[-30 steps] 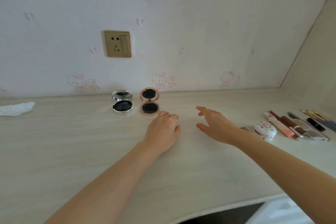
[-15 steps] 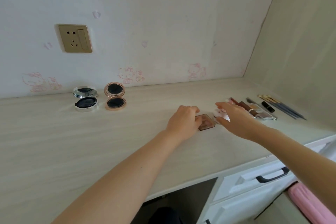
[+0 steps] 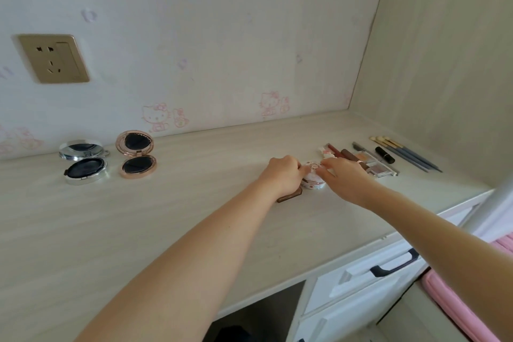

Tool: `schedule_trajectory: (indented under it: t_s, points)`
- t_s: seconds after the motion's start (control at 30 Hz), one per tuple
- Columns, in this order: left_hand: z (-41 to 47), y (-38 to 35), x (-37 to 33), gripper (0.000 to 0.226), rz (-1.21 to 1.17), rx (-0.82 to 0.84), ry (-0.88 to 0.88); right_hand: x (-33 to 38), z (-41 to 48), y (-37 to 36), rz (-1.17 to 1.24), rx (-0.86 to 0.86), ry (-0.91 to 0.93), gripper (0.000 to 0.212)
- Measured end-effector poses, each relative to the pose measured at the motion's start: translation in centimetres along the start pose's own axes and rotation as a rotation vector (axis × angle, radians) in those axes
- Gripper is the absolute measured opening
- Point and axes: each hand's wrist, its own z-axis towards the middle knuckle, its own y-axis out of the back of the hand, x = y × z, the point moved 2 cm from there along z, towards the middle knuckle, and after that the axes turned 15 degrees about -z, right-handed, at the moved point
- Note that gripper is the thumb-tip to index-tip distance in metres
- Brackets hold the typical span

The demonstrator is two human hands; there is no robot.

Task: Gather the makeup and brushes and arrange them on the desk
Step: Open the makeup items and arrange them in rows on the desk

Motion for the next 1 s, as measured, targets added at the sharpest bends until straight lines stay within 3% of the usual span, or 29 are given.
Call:
schedule_trajectory:
  t_s: [0.37,0.57,0.77,1.0]
  points:
    - [-1.3,-0.1,-0.4,0.028,-0.122,-0.026,-0.052,-0.2,-0.6,-0.3,0.258,0.04,-0.083,0.041]
    - [-2.1,-0.3,-0.4,0.018,-0.191,-0.075,-0.129,0.0,-1.2,-0.1,0.404,-0.021,-0.079,0.04]
    - [-3.6,0.6,-0.3,0.021,-0.229,-0.131,-0.231,0.7,-1.2,0.8,0.657,-0.041,-0.112,0.036]
    - [-6.1,4.0,0.2,0.027,-0.406,-0.2,-0.243,4.0,-1.5,2.5,0.729,-0.031,-0.056,0.033]
